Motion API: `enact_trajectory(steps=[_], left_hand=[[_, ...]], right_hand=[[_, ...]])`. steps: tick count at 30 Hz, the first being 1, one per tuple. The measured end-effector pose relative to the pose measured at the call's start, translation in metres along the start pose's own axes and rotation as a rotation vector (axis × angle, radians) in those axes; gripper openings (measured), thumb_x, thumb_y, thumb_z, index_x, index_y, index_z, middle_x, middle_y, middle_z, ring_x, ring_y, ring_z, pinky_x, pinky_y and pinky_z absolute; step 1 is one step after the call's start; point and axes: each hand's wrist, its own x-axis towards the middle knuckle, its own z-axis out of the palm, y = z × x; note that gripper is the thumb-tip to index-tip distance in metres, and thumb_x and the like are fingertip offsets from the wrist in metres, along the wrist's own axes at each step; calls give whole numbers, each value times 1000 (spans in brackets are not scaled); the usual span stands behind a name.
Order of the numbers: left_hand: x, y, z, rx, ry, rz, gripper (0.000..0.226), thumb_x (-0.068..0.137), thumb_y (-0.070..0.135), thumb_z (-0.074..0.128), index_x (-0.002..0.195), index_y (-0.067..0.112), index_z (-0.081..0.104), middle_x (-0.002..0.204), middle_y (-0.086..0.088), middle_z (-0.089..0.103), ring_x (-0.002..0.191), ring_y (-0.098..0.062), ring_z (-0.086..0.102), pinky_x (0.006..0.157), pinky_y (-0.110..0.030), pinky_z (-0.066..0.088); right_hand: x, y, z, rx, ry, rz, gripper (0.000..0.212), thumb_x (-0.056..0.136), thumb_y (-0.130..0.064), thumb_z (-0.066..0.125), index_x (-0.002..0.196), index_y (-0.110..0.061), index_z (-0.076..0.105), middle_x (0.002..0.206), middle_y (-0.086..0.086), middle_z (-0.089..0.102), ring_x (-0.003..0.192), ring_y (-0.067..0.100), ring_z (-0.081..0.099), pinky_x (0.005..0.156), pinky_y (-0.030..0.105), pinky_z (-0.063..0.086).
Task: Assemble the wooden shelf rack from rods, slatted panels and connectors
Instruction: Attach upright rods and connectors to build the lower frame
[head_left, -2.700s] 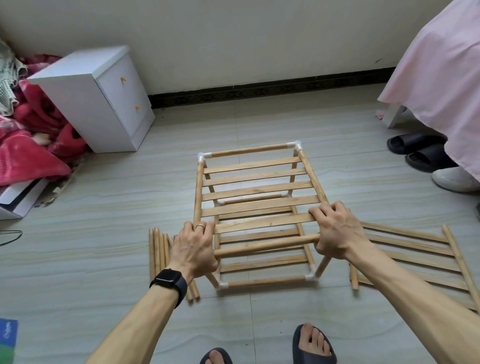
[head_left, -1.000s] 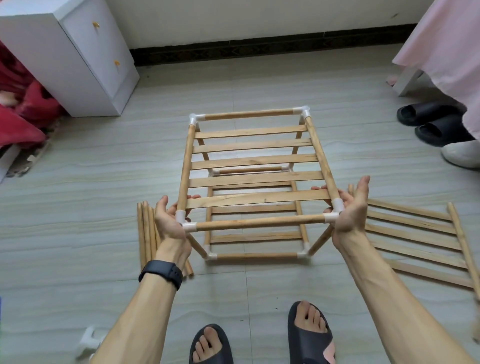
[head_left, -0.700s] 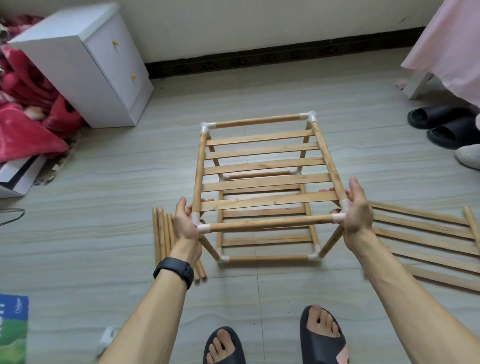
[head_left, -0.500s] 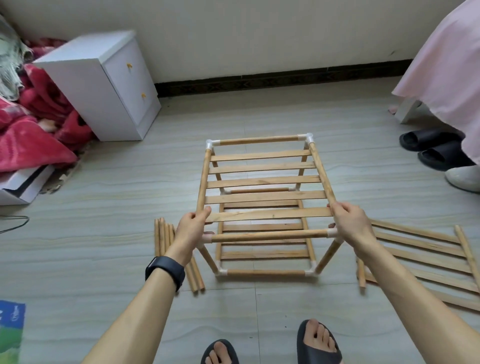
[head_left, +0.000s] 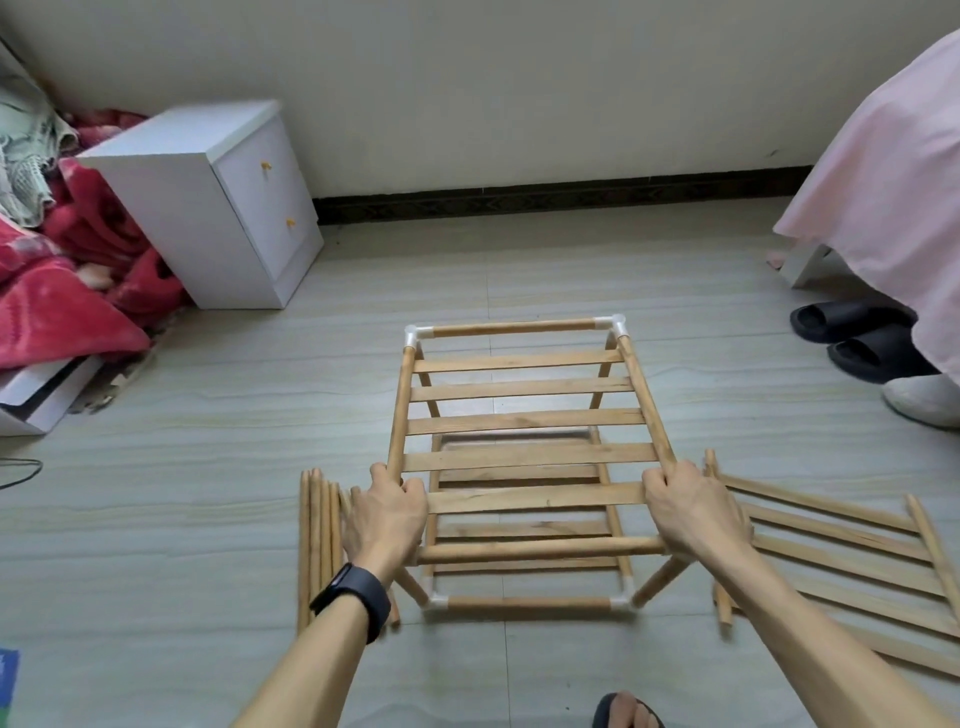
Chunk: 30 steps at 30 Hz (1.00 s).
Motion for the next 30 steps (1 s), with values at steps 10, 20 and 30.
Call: enact_trajectory(steps=[10,20,30], left_hand=[[-15,11,-35,277,-210,61,39,101,31,34,136,13,32,112,-11,63,95,-29,60,84,-40,51],[-19,0,-53,80,-380,297,108,78,23,67,161,30,-3,169,0,-8,155,-29,3,123,-52,17],[64,52,-25,339,-8,502,80,101,58,31,162,22,-5,168,5,-17,155,-14,-14,125,-51,-2]], right_hand=[[-12,-7,-25,-128,-160,-18,41,98,-36,29,107,-10,60,112,16,65,103,35,58,83,41,44],[-47,12,-51,-312,-144,-186,69,86,-48,50,143,-10,44,153,15,40,137,33,40,108,47,42],[67,-64,-44,-122,23,-379,79,103,-60,24,163,-18,-4,170,-2,-16,156,15,-12,126,45,-1]])
